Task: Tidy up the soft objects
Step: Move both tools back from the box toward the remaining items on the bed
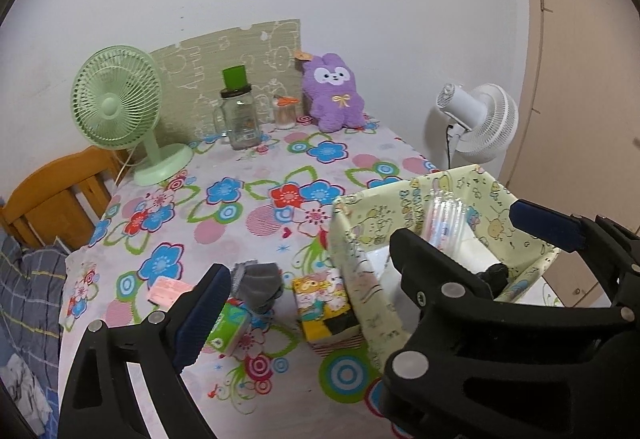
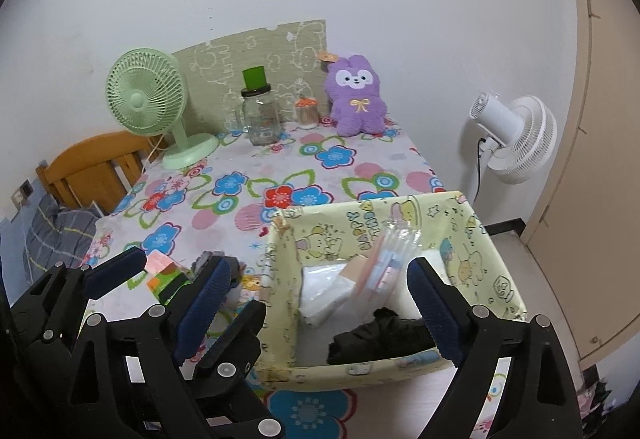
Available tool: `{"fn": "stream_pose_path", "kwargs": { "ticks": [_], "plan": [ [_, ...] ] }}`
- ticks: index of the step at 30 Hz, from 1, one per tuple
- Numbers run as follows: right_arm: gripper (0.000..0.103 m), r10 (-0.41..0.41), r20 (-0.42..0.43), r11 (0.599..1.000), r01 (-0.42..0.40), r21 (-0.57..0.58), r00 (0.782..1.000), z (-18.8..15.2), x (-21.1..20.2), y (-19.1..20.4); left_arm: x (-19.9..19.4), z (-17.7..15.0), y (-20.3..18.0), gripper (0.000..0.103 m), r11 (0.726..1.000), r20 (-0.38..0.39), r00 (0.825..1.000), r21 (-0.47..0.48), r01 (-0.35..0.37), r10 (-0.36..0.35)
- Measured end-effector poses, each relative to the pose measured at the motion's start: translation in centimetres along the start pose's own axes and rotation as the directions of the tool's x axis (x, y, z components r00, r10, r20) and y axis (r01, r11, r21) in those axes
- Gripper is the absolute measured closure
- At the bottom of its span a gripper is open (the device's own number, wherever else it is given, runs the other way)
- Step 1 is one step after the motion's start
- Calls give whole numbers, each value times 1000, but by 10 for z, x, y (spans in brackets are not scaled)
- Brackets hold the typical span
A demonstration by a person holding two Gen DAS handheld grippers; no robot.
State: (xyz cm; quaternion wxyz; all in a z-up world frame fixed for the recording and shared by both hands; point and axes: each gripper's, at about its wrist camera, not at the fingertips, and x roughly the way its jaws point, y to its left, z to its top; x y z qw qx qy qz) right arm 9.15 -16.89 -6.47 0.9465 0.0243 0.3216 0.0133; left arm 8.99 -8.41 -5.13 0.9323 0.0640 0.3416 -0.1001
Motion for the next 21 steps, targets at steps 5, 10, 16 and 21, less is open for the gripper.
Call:
{"fn": "stream_pose_path", "kwargs": {
  "ticks": [5, 10, 16, 21],
  "plan": [
    [11, 3, 14, 1000, -2, -21, 1000, -1, -1, 14, -3, -4, 12, 7, 1000, 5, 1000, -16, -17, 17],
    [11, 8, 25, 999, -8, -33, 1000, -2, -3, 26, -8, -8, 23, 6, 999, 16, 999, -33, -27, 28],
    [11, 39, 37, 998, -37, -48, 999, -6, -4, 42, -15, -14, 39, 0, 997, 35, 998, -54, -47, 49],
    [11, 64, 30, 996, -62, -59, 997, -12, 0, 53, -13, -24, 50, 0, 996, 22, 998, -71, -59, 61]
  ]
}}
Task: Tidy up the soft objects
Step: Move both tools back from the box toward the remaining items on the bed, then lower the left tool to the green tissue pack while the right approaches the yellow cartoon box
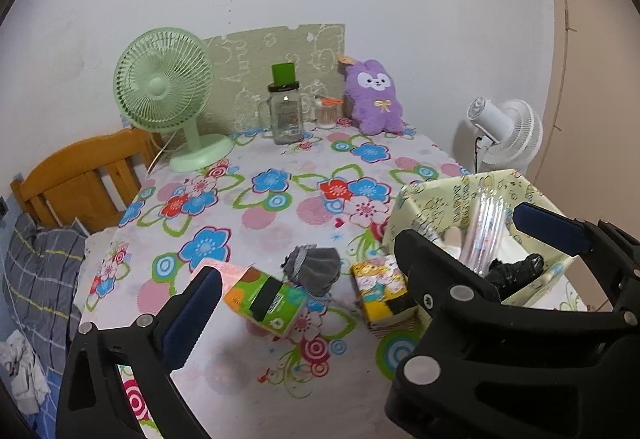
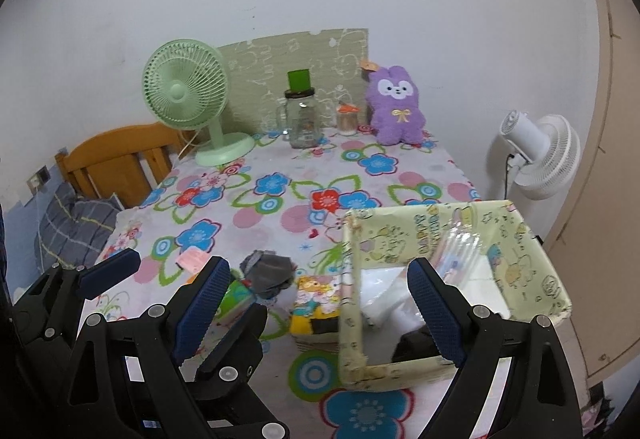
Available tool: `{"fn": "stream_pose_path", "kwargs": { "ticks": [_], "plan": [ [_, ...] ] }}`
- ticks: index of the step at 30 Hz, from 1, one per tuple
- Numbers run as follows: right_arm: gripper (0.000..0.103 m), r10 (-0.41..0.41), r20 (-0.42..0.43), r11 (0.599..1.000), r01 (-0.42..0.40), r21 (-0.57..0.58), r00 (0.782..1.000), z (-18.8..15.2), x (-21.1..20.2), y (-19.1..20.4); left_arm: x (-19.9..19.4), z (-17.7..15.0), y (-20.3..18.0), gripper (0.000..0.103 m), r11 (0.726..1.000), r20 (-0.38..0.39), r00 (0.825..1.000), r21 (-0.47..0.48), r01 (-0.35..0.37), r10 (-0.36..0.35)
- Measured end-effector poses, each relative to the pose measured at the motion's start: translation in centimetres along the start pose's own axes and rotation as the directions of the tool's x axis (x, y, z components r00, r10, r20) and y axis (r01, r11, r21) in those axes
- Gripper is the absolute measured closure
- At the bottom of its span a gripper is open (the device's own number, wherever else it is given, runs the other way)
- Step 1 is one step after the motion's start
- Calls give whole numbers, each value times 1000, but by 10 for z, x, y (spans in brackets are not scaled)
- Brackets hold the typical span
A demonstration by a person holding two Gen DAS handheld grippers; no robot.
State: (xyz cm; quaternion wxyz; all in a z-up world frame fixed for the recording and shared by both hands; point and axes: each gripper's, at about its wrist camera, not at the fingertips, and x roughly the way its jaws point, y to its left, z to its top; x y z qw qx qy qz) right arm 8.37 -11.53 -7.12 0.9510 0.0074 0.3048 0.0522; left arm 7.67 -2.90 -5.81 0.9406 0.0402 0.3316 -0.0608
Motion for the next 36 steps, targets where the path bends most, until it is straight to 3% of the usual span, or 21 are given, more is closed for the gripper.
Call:
{"fn": "stream_pose_path", "kwargs": {
  "ticks": [13, 19, 29, 36],
  "plan": [
    [11, 53, -57, 998, -54, -14, 997, -18, 21, 24, 14, -21, 26, 0, 999, -48, 998, -36, -41, 39],
    [18, 42, -72, 999, -44, -30, 997, -24, 32, 34, 25, -29, 38, 0, 997, -74, 995, -35, -68, 65],
    [26, -5, -109, 1000, 3, -21, 994, -34, 57, 47, 46, -38, 51, 0, 996, -115, 989, -16, -93, 91],
    [29, -84, -81, 996, 82, -32, 993, -39, 65, 51, 58, -42, 57, 0, 996, -129, 988, -14, -84, 82]
  ]
}}
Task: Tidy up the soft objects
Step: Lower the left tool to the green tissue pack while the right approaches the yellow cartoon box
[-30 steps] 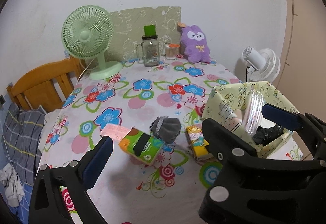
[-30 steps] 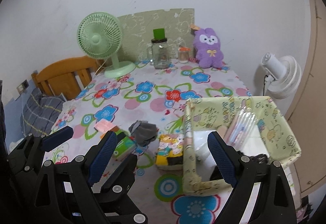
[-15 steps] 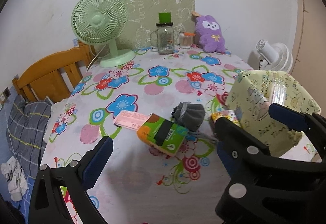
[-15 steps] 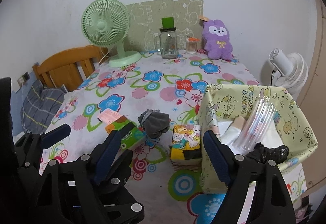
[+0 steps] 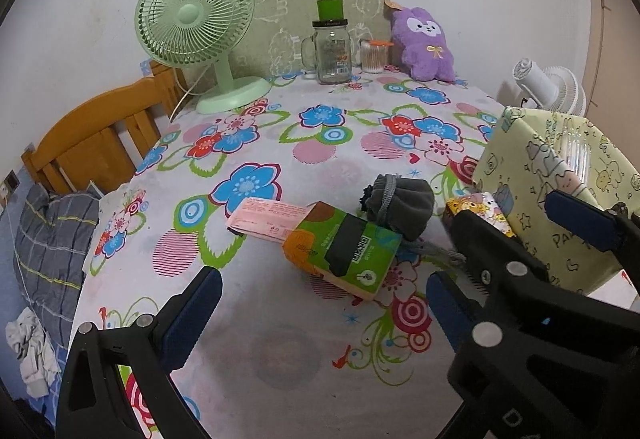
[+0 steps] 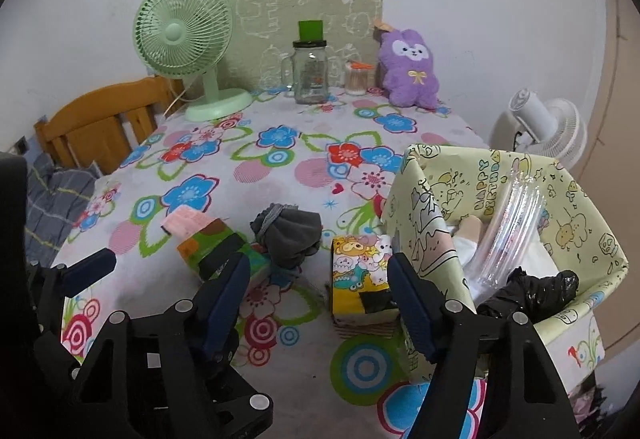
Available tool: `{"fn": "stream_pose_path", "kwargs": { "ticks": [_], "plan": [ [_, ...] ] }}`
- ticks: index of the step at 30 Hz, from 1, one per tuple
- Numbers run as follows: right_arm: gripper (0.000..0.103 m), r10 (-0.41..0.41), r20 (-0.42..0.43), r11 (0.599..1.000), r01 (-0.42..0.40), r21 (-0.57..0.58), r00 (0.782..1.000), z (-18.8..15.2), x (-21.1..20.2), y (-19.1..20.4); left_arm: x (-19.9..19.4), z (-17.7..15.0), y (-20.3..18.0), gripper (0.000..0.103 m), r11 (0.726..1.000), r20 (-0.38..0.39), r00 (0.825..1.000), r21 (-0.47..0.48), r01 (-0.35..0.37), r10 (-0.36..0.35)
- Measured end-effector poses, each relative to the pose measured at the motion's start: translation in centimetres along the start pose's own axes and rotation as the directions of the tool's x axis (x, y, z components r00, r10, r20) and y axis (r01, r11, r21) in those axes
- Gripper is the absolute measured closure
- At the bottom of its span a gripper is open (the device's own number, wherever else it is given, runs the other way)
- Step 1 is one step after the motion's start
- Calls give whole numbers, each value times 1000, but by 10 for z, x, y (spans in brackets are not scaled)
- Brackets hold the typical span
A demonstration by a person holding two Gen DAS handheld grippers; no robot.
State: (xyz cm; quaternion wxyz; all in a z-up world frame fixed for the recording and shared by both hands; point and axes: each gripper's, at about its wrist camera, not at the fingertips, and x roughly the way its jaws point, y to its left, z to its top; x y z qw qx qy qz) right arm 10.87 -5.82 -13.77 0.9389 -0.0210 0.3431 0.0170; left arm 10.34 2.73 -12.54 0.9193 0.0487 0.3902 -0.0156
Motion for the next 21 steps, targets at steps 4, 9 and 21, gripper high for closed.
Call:
{"fn": "stream_pose_path", "kwargs": {
  "ticks": [4, 9, 21],
  "plan": [
    [29, -14, 5, 1000, 14, -6, 1000, 0, 1, 4, 3, 0, 4, 0, 1000, 0, 1000, 6, 3, -3],
    [36, 10, -7, 1000, -10, -9, 1000, 1, 5, 12, 7, -1, 11, 0, 1000, -3, 1000, 9, -1, 1],
    [36, -62, -59, 997, 64, 43, 996, -7, 28, 5, 25, -3, 0, 0, 998, -21, 999, 51, 31, -30]
  ]
}}
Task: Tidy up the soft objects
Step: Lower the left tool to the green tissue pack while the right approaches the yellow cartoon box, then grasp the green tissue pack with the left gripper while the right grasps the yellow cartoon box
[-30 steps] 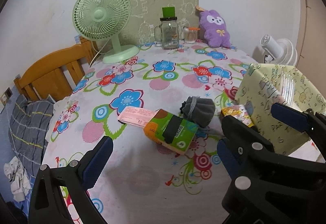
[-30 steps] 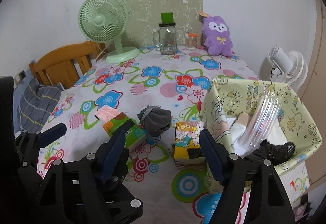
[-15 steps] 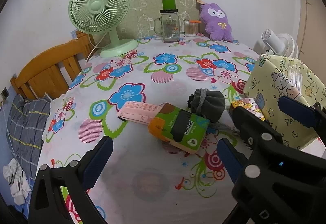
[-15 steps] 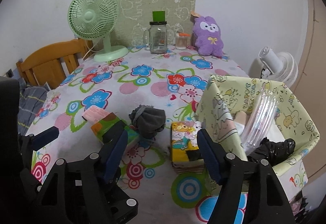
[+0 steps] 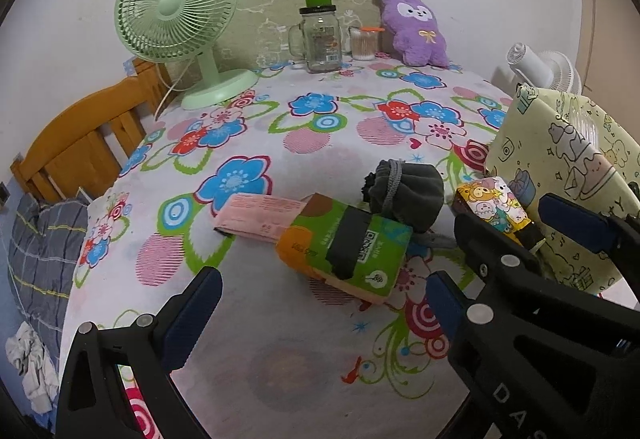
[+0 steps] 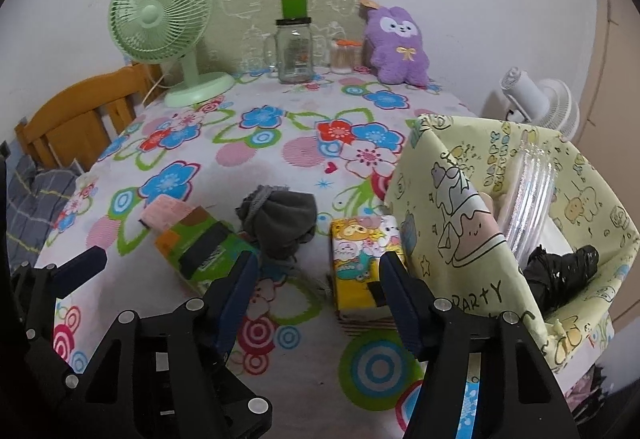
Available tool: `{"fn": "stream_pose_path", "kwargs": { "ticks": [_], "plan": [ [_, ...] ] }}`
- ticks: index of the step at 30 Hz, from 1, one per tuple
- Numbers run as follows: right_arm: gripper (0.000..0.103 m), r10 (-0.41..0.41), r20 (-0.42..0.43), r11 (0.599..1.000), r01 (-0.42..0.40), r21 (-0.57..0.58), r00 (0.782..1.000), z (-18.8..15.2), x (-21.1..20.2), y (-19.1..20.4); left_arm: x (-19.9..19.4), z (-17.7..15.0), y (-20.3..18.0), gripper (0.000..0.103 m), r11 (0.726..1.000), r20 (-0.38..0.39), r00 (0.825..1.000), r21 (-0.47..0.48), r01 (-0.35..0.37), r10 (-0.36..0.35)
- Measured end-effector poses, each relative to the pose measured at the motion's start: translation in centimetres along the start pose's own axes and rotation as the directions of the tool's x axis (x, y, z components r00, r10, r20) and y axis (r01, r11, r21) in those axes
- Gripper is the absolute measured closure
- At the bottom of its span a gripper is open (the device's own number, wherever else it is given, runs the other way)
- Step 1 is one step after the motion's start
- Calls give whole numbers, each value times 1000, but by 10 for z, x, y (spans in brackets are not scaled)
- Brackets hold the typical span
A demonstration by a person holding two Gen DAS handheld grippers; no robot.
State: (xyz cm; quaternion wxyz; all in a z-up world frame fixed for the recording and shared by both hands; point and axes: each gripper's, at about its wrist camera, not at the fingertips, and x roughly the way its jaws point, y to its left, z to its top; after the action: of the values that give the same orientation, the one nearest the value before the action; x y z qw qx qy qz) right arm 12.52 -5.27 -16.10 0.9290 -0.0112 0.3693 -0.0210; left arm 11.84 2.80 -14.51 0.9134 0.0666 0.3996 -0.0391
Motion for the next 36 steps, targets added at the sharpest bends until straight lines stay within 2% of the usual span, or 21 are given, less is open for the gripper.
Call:
{"fn": "stream_pose_path", "kwargs": {
  "ticks": [13, 20, 25, 27, 29, 30, 32, 36],
  "plan": [
    [36, -32, -77, 997, 37, 65, 997, 0, 32, -16, 29, 7, -12, 0, 999, -40, 999, 34, -9, 11],
    [36, -73, -76, 995, 78, 63, 994, 0, 42, -17, 42, 8, -13, 1, 999, -68, 998, 36, -13, 16],
    [36, -90, -80, 994, 95, 59, 993, 1, 45, -15, 44, 7, -12, 6, 1000, -76, 997, 21, 22, -20],
    [37, -89, -86, 994, 94, 60, 992, 1, 46, -15, 43, 6, -12, 11, 999, -75, 996, 21, 39, -38],
    [51, -102, -93, 993, 107, 58, 990, 1, 47, -15, 42, 6, -13, 17, 998, -74, 996, 22, 57, -55],
    [53, -109, -94, 992, 115, 58, 990, 1, 47, -15, 41, 6, -14, 21, 998, -74, 995, 24, 65, -63],
    [61, -116, -97, 991, 122, 56, 988, 1, 47, -17, 40, 5, -15, 22, 997, -72, 995, 29, 66, -64],
    [68, -104, -99, 993, 109, 49, 990, 0, 47, -17, 38, 4, -14, 24, 997, -74, 995, 23, 69, -67]
  ]
}}
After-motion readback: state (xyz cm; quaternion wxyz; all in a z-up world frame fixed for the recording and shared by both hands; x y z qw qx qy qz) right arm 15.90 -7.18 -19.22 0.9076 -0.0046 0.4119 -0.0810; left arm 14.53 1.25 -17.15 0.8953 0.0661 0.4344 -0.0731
